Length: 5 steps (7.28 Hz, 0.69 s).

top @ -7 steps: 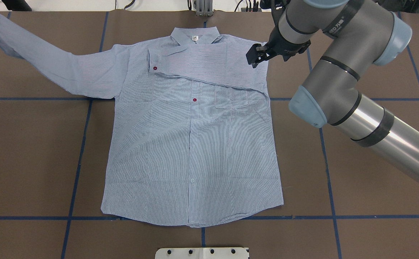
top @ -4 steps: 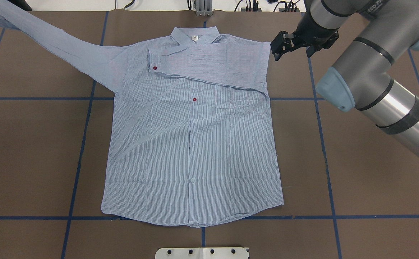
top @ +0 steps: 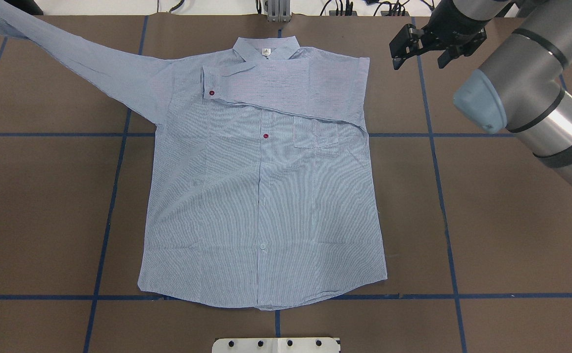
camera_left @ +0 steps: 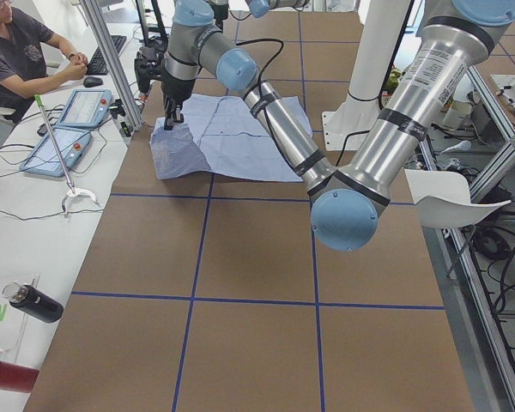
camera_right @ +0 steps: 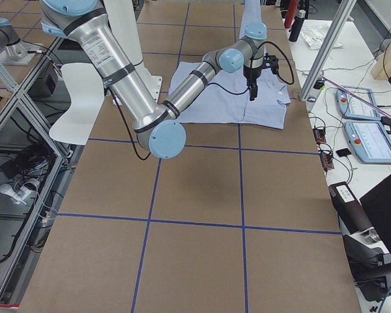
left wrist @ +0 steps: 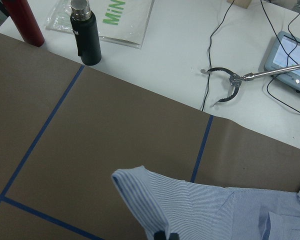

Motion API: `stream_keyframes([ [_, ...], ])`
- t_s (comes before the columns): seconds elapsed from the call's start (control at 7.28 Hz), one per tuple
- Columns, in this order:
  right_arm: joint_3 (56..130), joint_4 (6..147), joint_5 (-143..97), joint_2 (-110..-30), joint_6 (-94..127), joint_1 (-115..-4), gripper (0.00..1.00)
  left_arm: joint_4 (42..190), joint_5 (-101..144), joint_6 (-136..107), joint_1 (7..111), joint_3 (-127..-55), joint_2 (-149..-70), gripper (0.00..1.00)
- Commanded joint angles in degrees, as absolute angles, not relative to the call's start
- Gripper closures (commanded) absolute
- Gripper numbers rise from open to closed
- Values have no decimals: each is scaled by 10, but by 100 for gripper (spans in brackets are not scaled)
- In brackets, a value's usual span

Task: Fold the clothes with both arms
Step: 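Lift the sleeve with the left gripper while the right arm withdraws upward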

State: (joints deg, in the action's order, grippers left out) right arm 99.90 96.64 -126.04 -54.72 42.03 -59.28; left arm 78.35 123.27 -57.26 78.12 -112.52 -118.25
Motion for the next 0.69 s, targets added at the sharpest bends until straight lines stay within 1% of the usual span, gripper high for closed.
stream_keyframes([
  [0.0,1000,968,-1286,-555,420,-618,0,813,1231,-592,773,-1115,-1183,100],
  [0.27,1000,968,-1286,-555,420,-619,0,867,1229,-591,773,-1072,-1183,100],
  [0.55,999,967,-1286,-556,420,-619,0,875,1229,-595,758,-1068,-1186,100],
])
